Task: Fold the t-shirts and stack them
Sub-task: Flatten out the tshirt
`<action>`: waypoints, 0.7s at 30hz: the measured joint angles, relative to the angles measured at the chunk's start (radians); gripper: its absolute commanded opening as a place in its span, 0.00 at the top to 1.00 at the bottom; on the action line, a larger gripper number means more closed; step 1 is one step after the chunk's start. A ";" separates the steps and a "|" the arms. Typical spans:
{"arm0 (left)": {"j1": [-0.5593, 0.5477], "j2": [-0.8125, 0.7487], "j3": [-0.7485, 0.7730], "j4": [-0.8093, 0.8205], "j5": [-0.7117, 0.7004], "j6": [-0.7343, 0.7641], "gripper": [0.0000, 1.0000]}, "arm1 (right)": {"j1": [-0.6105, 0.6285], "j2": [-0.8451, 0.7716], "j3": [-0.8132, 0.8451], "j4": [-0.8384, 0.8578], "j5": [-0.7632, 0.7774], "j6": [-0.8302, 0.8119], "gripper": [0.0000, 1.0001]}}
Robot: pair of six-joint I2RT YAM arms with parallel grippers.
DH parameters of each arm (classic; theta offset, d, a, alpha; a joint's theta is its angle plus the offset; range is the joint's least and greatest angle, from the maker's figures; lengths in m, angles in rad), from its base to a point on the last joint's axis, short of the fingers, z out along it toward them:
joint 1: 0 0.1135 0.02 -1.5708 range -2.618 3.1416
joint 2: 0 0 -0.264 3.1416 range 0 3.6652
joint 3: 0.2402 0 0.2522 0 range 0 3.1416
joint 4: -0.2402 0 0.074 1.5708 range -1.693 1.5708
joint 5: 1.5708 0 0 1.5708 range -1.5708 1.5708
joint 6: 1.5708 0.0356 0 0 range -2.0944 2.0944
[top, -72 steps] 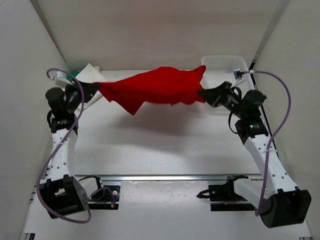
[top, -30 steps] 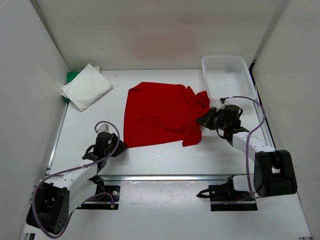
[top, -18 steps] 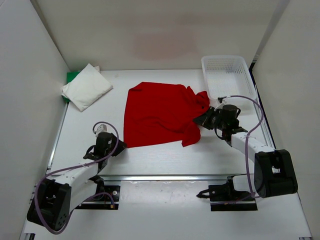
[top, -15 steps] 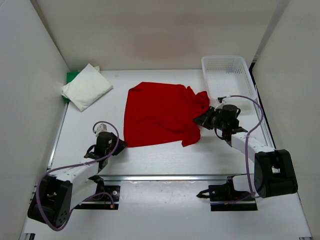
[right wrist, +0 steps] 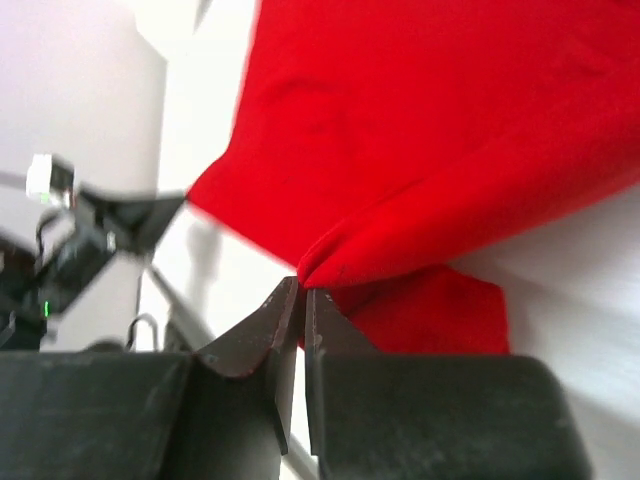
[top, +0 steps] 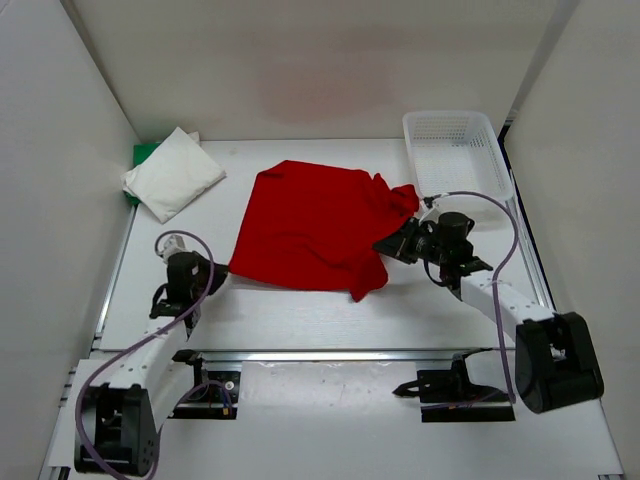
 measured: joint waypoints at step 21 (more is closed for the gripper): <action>-0.021 -0.064 0.082 -0.024 0.113 0.100 1.00 | 0.346 -0.373 0.006 -0.446 0.500 -0.195 0.97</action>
